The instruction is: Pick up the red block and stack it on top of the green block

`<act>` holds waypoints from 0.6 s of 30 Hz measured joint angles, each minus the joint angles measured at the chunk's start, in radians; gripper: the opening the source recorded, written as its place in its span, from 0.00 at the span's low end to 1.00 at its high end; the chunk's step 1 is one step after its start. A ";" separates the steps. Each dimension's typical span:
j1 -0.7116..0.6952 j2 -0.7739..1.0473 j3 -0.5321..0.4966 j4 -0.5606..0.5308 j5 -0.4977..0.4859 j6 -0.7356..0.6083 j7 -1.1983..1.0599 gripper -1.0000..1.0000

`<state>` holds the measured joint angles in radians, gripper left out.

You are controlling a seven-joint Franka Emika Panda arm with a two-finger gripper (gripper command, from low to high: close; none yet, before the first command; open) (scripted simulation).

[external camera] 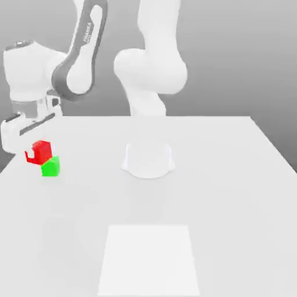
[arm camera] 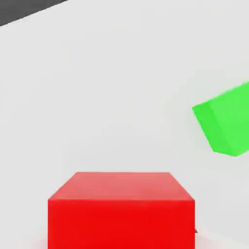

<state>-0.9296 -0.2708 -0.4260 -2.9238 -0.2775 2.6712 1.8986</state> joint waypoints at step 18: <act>0.035 0.287 -0.146 -0.009 0.374 0.271 -0.107 1.00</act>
